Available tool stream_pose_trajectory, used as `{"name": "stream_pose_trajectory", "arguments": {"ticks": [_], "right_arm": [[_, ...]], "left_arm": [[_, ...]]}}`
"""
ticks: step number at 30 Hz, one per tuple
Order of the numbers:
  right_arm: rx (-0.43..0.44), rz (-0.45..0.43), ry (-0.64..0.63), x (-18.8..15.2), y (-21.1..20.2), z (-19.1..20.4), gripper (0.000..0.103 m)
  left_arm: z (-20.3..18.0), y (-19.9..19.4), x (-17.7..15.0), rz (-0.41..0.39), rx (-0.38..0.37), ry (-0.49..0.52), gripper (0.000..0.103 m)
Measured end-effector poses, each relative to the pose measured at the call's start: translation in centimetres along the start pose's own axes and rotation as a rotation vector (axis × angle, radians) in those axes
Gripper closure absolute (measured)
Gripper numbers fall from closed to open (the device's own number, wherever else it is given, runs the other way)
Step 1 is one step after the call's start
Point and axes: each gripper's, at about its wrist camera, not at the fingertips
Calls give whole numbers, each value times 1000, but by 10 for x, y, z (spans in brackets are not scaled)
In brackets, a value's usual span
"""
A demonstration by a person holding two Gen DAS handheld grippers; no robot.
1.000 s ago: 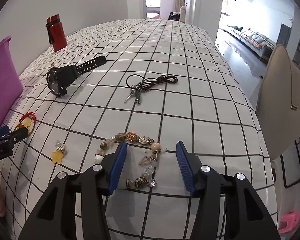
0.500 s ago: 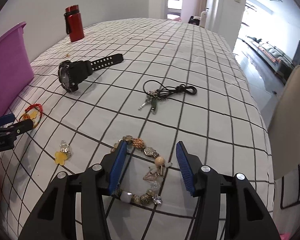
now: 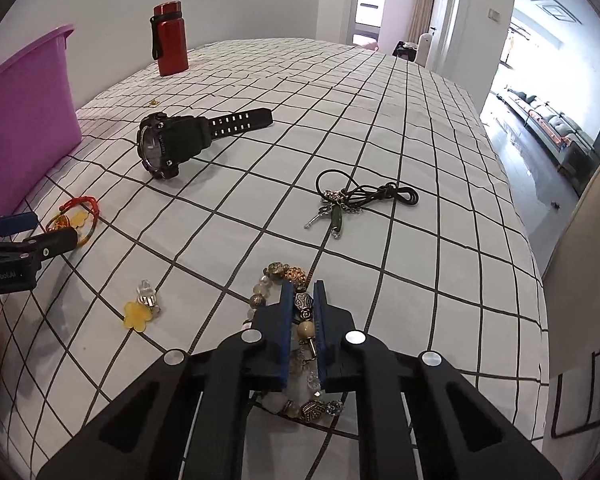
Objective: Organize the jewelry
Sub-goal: 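Grasp the red-string charm bracelet with left tool while right tool grasps the beaded bracelet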
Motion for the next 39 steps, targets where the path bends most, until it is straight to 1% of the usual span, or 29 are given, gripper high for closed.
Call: {"name": "stream_pose_trajectory", "arguments": {"ticks": [8, 12, 14, 15, 18, 20, 21, 23, 24, 25, 27, 29, 33, 39], "right_arm": [[12, -53, 53, -6, -16, -2, 93], [25, -53, 74, -9, -20, -3, 93], [27, -59, 83, -9, -22, -4, 93], [30, -58, 89, -9, -22, -4, 93], [31, -54, 96, -9, -21, -5, 93], [33, -55, 97, -10, -23, -6, 93], [34, -54, 98, -10, -23, -6, 93], [36, -56, 101, -11, -23, -6, 93], [38, -55, 103, -11, -23, -6, 93], [39, -55, 105, -11, -23, -7, 93], [42, -57, 108, -11, -24, -7, 93], [45, -62, 111, -11, -25, -8, 93], [60, -77, 131, -11, -31, -10, 93], [76, -99, 140, -10, -45, -9, 93]], "left_arm": [[1, 1, 0, -1, -4, -1, 6], [0, 0, 1, -6, -4, 5, 8], [0, -1, 1, -16, -8, 6, 16], [-1, -1, 1, -21, -10, 7, 19], [-4, -3, 3, -33, -21, 19, 32], [-7, -4, 3, -42, -32, 31, 45], [-9, -5, 3, -46, -37, 38, 48], [-14, -7, 3, -58, -52, 58, 66], [-16, -8, 2, -61, -51, 69, 72], [-19, -9, 2, -62, -53, 84, 83], [-23, -9, 1, -63, -38, 100, 83], [-20, -10, 1, -63, -56, 80, 84], [-18, -16, 0, -70, -61, 63, 85], [-20, -37, 7, -116, -78, 49, 85]]}}
Point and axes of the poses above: each gripper's, at about its wrist camera, not at the fingertips, and y roughly the way its jaws point, z to its left, x to its top, and after that the axes turned 9 degrees about y, right-handed
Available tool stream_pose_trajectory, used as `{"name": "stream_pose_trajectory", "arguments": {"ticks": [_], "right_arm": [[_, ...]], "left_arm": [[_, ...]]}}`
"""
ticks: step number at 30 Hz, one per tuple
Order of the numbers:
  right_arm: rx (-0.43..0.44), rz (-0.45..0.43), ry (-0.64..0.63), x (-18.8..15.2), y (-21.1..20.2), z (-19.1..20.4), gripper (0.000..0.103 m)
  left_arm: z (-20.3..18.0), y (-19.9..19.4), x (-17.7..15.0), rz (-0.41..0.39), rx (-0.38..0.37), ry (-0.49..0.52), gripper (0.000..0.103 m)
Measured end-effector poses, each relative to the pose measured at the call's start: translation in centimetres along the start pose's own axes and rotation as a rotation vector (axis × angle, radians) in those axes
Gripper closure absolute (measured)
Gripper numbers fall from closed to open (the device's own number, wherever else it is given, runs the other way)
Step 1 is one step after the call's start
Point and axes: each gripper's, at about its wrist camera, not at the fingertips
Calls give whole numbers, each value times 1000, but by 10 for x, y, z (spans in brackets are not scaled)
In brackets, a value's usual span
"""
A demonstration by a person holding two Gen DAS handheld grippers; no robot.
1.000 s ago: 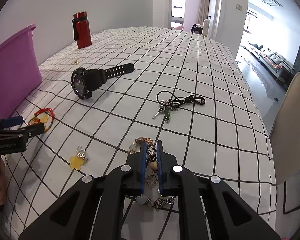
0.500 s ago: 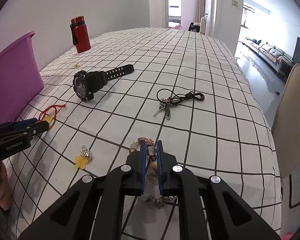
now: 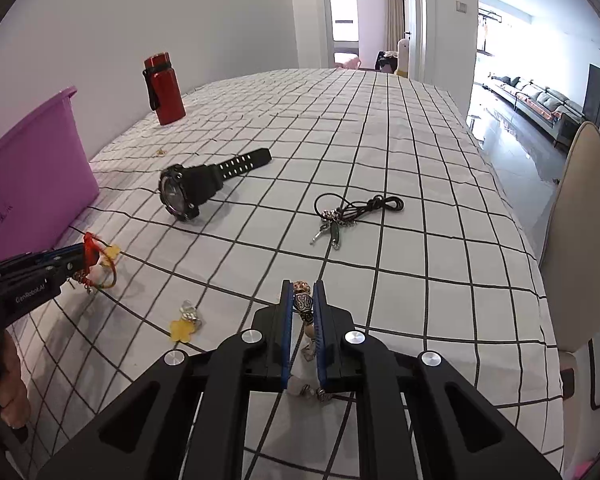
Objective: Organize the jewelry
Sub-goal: 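Grasp the red-string charm bracelet with left tool while right tool grasps the beaded bracelet, then carry both held bracelets over the pink tub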
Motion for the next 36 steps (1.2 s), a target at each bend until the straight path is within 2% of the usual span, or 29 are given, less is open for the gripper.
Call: {"name": "stream_pose_trajectory", "arguments": {"ticks": [11, 23, 28, 36], "right_arm": [[42, -27, -19, 14, -31, 12, 93], [115, -62, -90, 45, -77, 31, 93], [173, -84, -154, 65, -98, 54, 93], [318, -126, -234, 101, -125, 117, 93]], "left_arm": [[5, -48, 14, -32, 8, -45, 85], [2, -101, 23, -45, 46, -113, 85], [8, -131, 25, -41, 64, -166, 85], [44, -199, 30, -105, 169, -237, 85]]}}
Point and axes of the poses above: each gripper's, at about its wrist camera, not at the fingertips, and y roughly the way its jaws point, z to its left, x to its top, and after that the axes turned 9 degrees about y, right-handed
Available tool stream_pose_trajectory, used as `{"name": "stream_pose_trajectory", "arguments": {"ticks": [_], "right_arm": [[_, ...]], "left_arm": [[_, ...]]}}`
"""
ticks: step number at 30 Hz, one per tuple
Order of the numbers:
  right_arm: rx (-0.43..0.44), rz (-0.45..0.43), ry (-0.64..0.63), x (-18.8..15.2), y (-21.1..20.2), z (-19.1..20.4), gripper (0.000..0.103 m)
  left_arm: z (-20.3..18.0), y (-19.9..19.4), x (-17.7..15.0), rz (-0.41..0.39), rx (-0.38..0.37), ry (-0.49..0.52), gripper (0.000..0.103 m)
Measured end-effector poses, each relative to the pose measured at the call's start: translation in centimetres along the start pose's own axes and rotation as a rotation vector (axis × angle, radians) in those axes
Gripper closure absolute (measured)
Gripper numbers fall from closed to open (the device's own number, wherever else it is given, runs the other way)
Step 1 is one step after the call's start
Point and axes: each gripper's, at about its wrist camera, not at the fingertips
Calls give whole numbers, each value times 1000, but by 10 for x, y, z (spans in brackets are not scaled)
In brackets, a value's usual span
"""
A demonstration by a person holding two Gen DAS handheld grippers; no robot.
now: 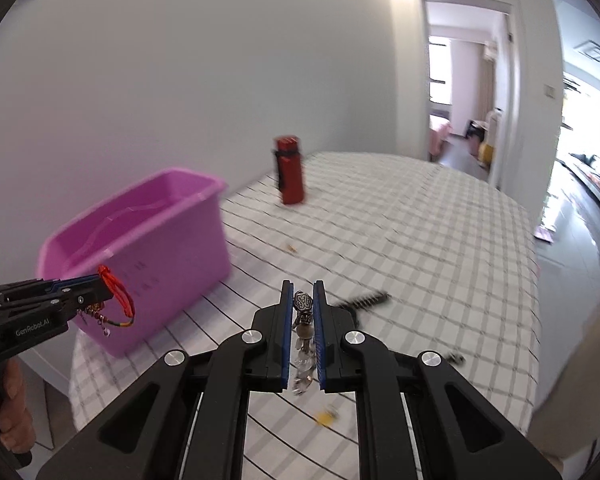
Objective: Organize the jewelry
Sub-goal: 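Carry both held bracelets over the pink tub, then open both tools to drop the bracelets into the pink tub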
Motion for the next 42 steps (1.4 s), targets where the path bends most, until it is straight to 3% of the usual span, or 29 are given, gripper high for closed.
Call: {"name": "stream_pose_trajectory", "arguments": {"ticks": [7, 14, 24, 36, 42], "right_arm": [[103, -51, -14, 45, 11, 64, 93], [163, -35, 1, 72, 49, 139, 93], [198, 96, -21, 73, 123, 231, 93], [107, 353, 25, 47, 201, 251, 93], [65, 384, 9, 44, 215, 245, 93]], "left_arm": [[66, -30, 34, -71, 60, -20, 85], [139, -23, 58, -76, 61, -6, 85], [220, 27, 52, 47, 58, -54, 85], [248, 74, 42, 232, 62, -39, 84], [250, 81, 39, 259, 68, -24, 83]]}}
Point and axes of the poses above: each gripper's, at about its wrist camera, not at the fingertips, and y roughly the way its jaws point, z to its left, x to its top, and after that the axes turned 9 degrees about y, right-handed
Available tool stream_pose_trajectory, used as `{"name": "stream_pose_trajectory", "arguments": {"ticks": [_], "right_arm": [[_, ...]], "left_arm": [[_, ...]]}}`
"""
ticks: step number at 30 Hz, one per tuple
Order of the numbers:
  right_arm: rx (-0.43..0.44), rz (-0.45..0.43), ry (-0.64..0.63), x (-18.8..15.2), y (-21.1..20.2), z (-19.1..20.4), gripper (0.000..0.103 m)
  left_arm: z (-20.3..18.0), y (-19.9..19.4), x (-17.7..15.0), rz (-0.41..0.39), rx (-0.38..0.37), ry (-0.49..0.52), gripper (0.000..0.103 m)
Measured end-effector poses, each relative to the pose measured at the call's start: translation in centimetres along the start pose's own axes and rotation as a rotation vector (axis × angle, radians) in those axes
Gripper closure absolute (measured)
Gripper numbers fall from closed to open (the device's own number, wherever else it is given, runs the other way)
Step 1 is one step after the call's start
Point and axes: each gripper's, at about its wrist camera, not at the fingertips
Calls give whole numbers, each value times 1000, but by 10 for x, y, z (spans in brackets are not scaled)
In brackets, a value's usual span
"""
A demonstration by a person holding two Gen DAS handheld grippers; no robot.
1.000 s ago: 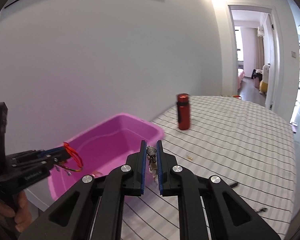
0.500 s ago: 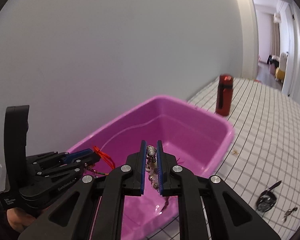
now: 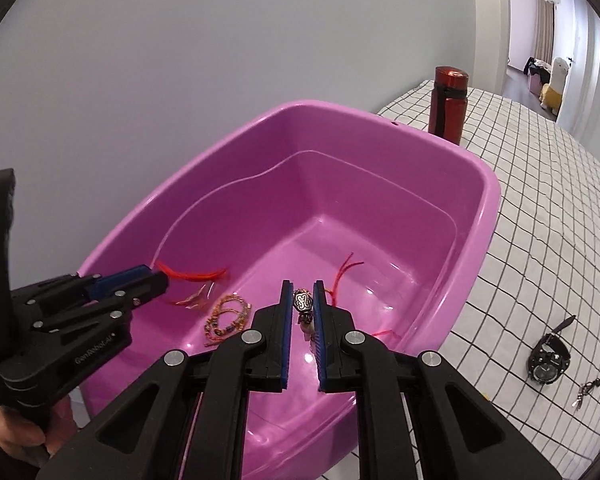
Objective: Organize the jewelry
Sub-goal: 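Open both tools to drop the bracelets into the pink tub, then move both tools back over the yellow charms on the table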
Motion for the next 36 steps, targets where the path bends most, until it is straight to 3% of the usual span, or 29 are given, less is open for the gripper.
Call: {"name": "stream_pose_trajectory", "arguments": {"ticks": [1, 3, 4, 5, 7, 22, 25, 36], "right_arm": [[-5, 0, -1, -1, 0, -1, 93], [-15, 9, 3, -2, 1, -3, 93], [-19, 6, 8, -3, -2, -4, 87], [-29, -4, 13, -3, -5, -4, 75], [-42, -31, 13, -1, -11, -5, 67], [-60, -74, 47, -14, -36, -7, 59], [-62, -86, 65, -22, -44, -7, 56], [-92, -145, 187, -65, -92, -33, 43]], "left_arm": [[-1, 0, 0, 1, 8, 7, 79], [-2, 0, 1, 5, 16, 9, 56], [0, -1, 1, 1, 18, 4, 34], [1, -6, -1, -20, 20, -7, 26], [2, -11, -1, -37, 39, 0, 26], [8, -17, -6, -36, 25, -19, 17], [8, -22, -8, -48, 25, -20, 11], [-17, -42, -14, -101, -26, 55, 7]]}}
Point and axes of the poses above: each gripper's, at about its wrist camera, not at the fingertips, and y roughly the way its jaws point, z to its left, x to its top, and after that the axes turned 9 degrees about y, right-handed
